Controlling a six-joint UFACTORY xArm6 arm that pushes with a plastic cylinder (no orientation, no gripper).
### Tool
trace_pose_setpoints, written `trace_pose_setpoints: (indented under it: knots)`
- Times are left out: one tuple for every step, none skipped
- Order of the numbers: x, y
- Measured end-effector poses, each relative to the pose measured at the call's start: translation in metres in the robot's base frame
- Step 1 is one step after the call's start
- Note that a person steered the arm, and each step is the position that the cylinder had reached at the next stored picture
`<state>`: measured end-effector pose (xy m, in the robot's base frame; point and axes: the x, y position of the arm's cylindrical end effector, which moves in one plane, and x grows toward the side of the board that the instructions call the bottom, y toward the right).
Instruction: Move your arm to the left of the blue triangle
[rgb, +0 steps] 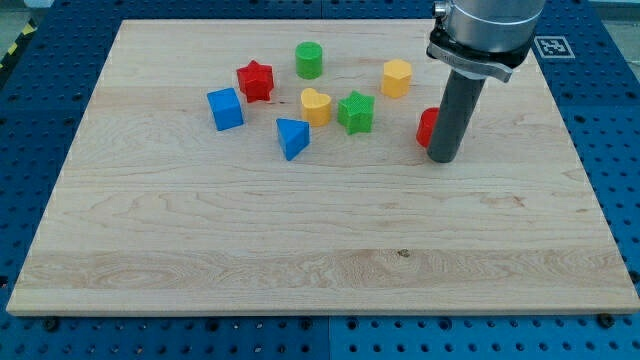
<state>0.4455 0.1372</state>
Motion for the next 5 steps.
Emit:
trace_pose_setpoints:
  knots:
    - [-0.003, 0.001]
    - [0.005, -0.011]
    - [0.021, -0.029]
    - [0.057, -0.055]
    - [0.074, -0.106]
